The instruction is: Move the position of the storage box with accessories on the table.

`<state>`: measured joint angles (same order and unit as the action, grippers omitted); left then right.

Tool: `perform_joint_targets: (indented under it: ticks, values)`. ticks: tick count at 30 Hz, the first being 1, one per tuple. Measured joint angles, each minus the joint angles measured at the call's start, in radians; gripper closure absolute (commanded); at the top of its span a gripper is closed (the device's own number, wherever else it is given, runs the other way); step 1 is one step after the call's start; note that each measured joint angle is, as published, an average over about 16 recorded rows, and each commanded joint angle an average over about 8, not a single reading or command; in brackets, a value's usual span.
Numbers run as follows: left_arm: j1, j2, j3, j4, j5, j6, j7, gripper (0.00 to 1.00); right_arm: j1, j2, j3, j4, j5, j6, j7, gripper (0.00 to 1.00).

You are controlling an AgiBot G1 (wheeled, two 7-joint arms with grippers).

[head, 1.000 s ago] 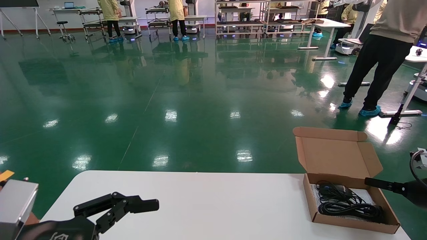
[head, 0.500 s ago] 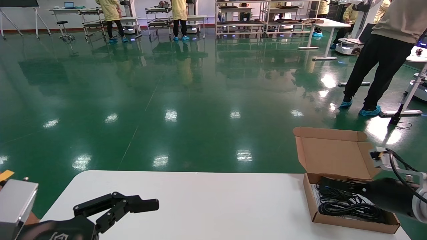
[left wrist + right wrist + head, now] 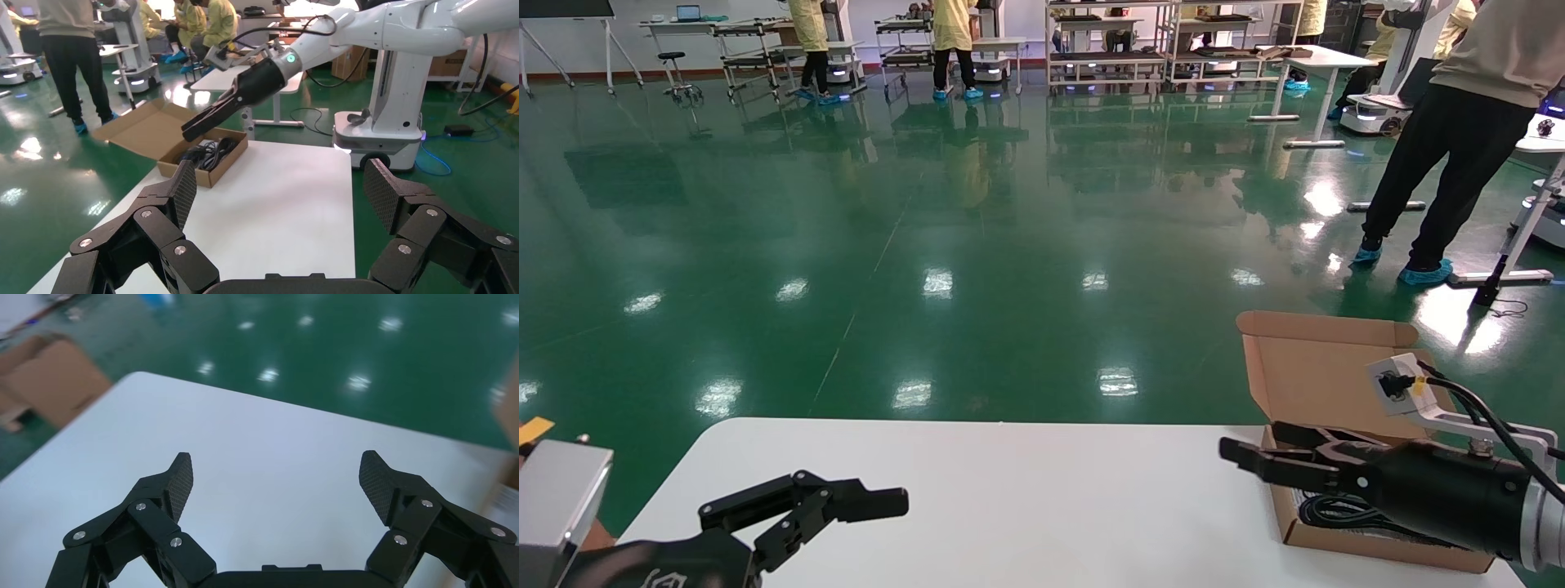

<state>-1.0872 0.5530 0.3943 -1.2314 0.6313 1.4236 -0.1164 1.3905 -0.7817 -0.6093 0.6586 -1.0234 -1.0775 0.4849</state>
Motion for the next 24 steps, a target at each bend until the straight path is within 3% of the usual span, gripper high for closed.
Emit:
perform_joint_targets:
  ticks: [24]
  values:
    - [0.000,0.000,0.000,0.000,0.000,0.000,0.000,0.00,-0.254,0.137,0.265,0.504,0.236,-0.337,-0.239,0.00]
